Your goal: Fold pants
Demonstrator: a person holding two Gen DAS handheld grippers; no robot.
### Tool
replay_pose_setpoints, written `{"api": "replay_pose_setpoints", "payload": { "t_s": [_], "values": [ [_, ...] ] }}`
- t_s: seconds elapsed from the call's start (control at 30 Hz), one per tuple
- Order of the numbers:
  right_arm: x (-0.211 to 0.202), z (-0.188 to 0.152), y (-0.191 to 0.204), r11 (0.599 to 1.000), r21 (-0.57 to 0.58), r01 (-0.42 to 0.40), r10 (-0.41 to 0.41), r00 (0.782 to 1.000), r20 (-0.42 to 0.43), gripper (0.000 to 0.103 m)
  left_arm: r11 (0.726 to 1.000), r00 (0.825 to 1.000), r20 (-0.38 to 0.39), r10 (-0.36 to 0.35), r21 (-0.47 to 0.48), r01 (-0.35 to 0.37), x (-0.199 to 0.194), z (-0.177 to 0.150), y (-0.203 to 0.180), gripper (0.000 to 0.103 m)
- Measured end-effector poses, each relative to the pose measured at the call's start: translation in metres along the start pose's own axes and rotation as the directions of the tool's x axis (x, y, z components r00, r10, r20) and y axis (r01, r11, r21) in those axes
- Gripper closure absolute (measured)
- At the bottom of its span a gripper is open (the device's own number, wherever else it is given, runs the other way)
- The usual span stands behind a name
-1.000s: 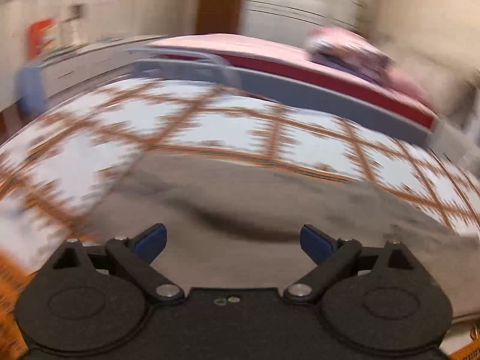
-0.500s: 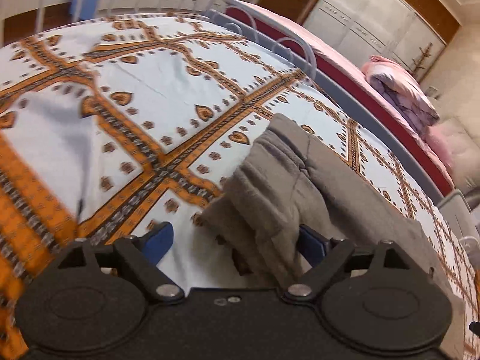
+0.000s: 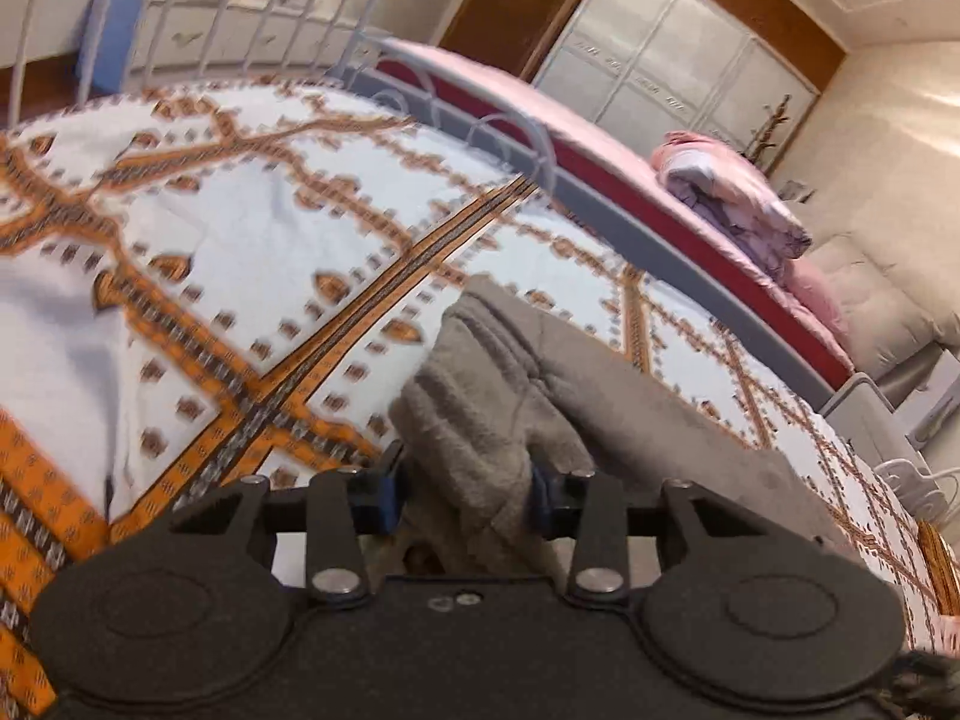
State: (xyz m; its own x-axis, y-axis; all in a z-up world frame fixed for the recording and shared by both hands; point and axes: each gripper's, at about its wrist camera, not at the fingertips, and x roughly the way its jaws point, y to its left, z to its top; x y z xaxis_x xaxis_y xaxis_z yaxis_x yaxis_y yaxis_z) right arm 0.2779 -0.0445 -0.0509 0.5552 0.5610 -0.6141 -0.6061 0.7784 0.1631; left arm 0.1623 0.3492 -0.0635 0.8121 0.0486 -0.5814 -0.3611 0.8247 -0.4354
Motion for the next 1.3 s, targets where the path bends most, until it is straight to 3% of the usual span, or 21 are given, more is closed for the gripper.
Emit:
{"api": "replay_pose_setpoints", "payload": {
  "t_s": [0.03,0.13,0.3,0.37,0.43,0.67,0.73,0.83,0.87,0.9,0.93,0.97,1.0,1.13,1.2,1.3],
  "values": [
    [0.013,-0.005,0.004,0.999,-0.016,0.028,-0.029,0.998,-0.053,0.055,1.0,1.0,-0.004,0.001,-0.003,-0.001,0.001,0.0,0.002,0.073],
    [0.019,-0.01,0.016,0.996,-0.059,0.071,-0.073,0.997,-0.025,0.048,1.0,1.0,0.012,-0.01,-0.01,0.01,-0.002,0.001,0.001,0.073],
    [-0.001,0.002,0.001,0.999,0.034,0.032,-0.033,0.999,0.024,0.048,0.995,0.99,0.108,-0.088,0.053,0.083,-0.026,0.009,-0.025,0.078],
    [-0.014,0.009,-0.013,0.995,0.095,0.043,-0.049,0.997,0.055,0.047,0.979,0.98,0.149,-0.135,0.174,0.108,-0.039,0.014,-0.06,0.078],
    [-0.027,0.016,-0.032,0.986,0.164,0.044,-0.059,0.995,0.086,0.047,0.961,0.968,0.161,-0.19,0.232,0.15,-0.044,0.013,-0.096,0.078],
    [-0.092,0.03,-0.085,0.95,0.298,0.091,-0.144,0.977,0.16,0.047,0.867,0.925,0.022,-0.378,0.358,0.346,-0.016,-0.027,-0.238,0.08],
    [-0.112,0.026,-0.101,0.934,0.331,0.135,-0.202,0.964,0.175,0.047,0.83,0.9,-0.032,-0.435,0.373,0.414,-0.004,-0.05,-0.274,0.08],
    [-0.132,0.015,-0.128,0.897,0.405,0.178,-0.259,0.953,0.154,0.042,0.765,0.843,-0.124,-0.523,0.368,0.529,0.003,-0.08,-0.316,0.078],
    [-0.138,0.01,-0.137,0.879,0.438,0.19,-0.277,0.95,0.143,0.041,0.747,0.821,-0.14,-0.554,0.352,0.564,0.002,-0.087,-0.324,0.067],
    [-0.142,0.008,-0.145,0.864,0.467,0.191,-0.282,0.95,0.135,0.041,0.736,0.809,-0.146,-0.57,0.348,0.581,0.003,-0.092,-0.326,0.045],
    [-0.146,0.004,-0.15,0.854,0.489,0.179,-0.277,0.952,0.135,0.041,0.746,0.82,-0.128,-0.558,0.356,0.563,0.002,-0.095,-0.327,0.036],
    [-0.149,0.003,-0.154,0.847,0.505,0.168,-0.271,0.953,0.138,0.041,0.763,0.838,-0.112,-0.535,0.362,0.536,0.004,-0.095,-0.326,0.035],
    [-0.151,0.002,-0.156,0.843,0.514,0.162,-0.269,0.953,0.141,0.041,0.783,0.853,-0.113,-0.509,0.351,0.513,0.008,-0.093,-0.322,0.045],
    [-0.145,0.003,-0.154,0.846,0.516,0.132,-0.234,0.963,0.137,0.041,0.858,0.92,-0.106,-0.377,0.335,0.39,0.02,-0.079,-0.297,0.05],
    [-0.138,0.003,-0.149,0.851,0.519,0.077,-0.173,0.975,0.14,0.041,0.878,0.941,-0.098,-0.324,0.34,0.338,0.021,-0.072,-0.284,0.05],
    [-0.126,0.006,-0.135,0.861,0.504,-0.075,-0.014,0.985,0.171,0.041,0.895,0.953,-0.092,-0.287,0.329,0.301,0.018,-0.057,-0.268,0.05]
  ]
}}
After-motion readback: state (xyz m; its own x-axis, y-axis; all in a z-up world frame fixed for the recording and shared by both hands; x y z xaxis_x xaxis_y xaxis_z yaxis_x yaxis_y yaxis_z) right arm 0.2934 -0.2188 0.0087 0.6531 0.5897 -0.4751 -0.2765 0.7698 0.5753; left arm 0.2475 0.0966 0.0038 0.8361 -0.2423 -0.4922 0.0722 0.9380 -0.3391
